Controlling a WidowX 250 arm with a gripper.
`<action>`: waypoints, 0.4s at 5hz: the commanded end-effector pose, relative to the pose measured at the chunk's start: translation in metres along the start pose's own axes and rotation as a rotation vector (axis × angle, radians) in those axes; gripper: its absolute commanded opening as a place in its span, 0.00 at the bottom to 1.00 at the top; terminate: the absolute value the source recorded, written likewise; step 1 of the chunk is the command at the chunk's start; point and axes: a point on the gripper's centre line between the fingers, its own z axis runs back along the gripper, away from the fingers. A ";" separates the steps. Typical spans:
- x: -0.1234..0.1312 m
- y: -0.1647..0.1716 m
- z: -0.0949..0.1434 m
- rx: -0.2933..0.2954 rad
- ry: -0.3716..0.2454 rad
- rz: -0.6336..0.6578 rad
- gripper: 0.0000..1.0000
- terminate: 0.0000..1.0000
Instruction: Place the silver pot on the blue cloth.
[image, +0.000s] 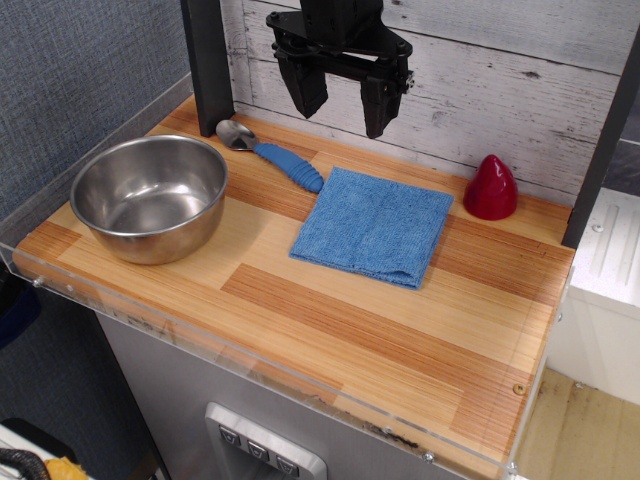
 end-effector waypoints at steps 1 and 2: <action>0.000 0.000 0.000 0.000 0.000 0.000 1.00 0.00; -0.017 0.010 0.002 0.033 -0.006 0.022 1.00 0.00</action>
